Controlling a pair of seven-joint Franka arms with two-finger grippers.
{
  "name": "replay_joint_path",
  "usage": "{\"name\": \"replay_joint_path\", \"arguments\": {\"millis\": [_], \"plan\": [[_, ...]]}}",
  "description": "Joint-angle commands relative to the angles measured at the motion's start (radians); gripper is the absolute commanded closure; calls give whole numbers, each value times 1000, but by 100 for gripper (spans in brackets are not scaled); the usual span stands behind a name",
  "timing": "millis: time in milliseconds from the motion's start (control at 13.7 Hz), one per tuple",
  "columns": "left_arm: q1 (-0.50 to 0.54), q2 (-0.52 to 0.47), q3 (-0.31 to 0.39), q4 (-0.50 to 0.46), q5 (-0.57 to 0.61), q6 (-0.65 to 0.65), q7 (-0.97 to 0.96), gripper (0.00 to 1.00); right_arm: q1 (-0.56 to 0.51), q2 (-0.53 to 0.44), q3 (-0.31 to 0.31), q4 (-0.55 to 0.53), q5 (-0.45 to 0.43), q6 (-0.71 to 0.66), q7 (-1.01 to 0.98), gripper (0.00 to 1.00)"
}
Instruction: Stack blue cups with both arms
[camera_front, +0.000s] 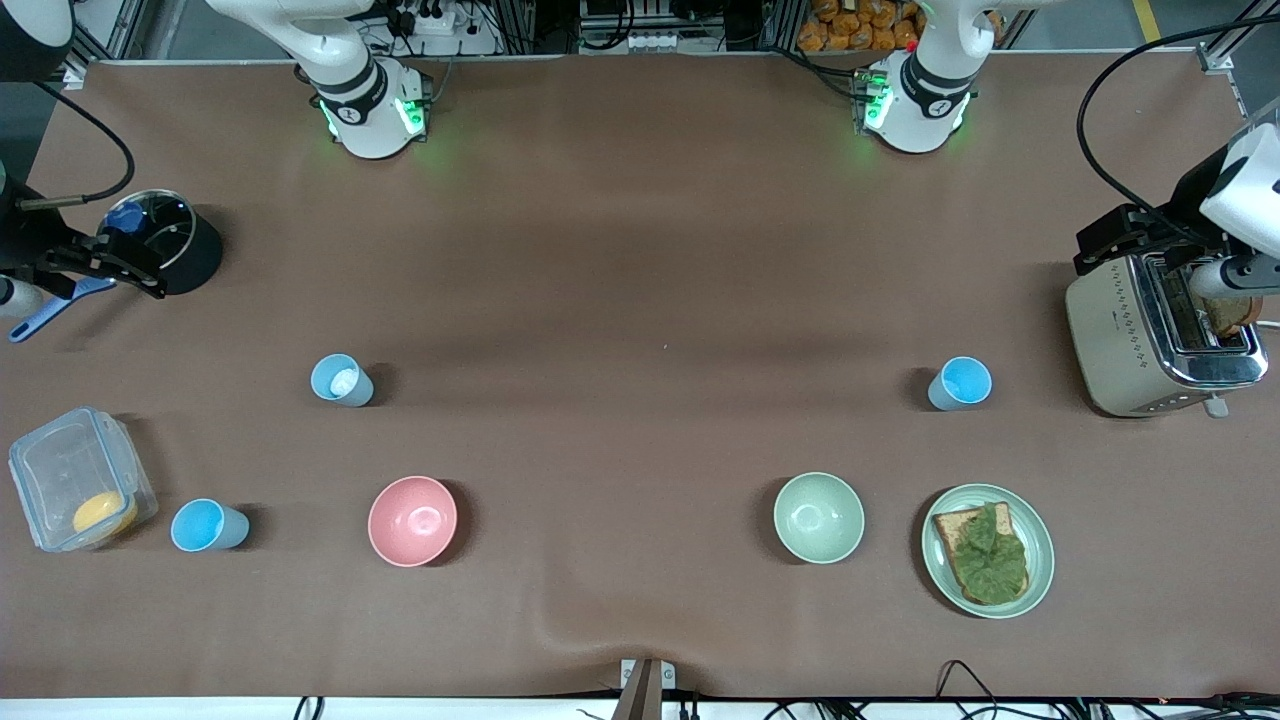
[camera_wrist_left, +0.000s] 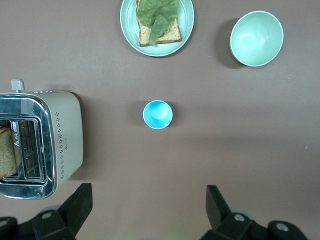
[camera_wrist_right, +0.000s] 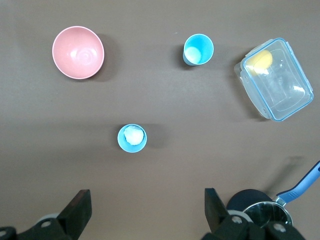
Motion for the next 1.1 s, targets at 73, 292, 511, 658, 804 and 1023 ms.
{"name": "replay_joint_path", "arguments": {"millis": [73,292,511,658,804,1023], "plan": [[6,3,0,13,-14,1,26,0,7,10,-3,20,-19,-1,25,0],[5,4,0,13,-19,1,24,0,9,11,-3,22,-19,1,21,0],[5,4,0,13,-19,1,24,0,11,11,-1,20,-15,-4,28,0],[6,6,0,13,-14,1,22,0,11,17,-1,20,-9,1,29,0],[12,42,2,13,-15,1,19,0,14,27,-1,17,-8,-5,29,0],[9,125,3,49,9,1,13,0,14,36,-1,20,-3,3,28,0]]}}
